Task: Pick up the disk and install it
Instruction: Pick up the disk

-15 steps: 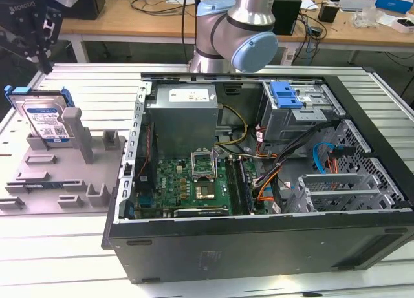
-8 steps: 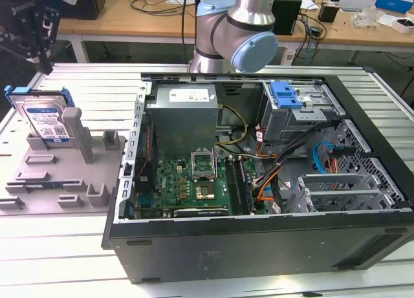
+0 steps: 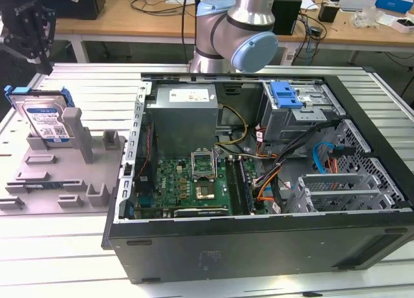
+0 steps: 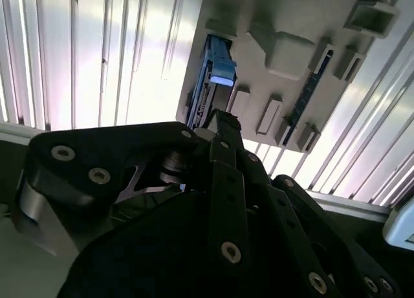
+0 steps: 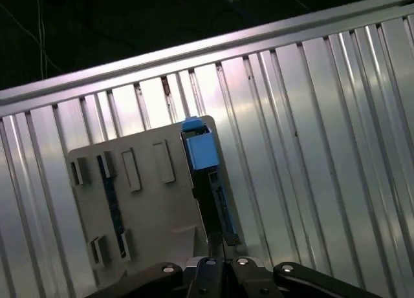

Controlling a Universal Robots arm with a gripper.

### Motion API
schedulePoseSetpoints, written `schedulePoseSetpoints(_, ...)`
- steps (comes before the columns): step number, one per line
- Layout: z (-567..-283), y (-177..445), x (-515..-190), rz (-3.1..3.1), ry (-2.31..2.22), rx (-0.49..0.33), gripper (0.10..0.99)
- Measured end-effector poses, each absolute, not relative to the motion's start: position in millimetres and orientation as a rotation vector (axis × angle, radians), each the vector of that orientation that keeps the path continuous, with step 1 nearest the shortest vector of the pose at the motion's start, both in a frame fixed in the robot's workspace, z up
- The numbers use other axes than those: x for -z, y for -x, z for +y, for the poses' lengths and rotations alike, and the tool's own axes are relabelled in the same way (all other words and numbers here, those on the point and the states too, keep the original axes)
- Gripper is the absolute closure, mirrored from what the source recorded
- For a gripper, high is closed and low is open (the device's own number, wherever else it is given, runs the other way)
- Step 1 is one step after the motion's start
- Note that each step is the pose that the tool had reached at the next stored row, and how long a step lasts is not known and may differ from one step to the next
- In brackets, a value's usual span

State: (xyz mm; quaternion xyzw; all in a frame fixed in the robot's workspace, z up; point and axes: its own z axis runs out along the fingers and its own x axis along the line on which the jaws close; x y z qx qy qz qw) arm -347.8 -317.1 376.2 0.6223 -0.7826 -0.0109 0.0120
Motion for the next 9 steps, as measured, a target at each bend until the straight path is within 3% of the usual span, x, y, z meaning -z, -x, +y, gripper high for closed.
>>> schedulePoseSetpoints(9,-317.1,347.8,-375.5,-2.244,-2.161,0.03,0.973)
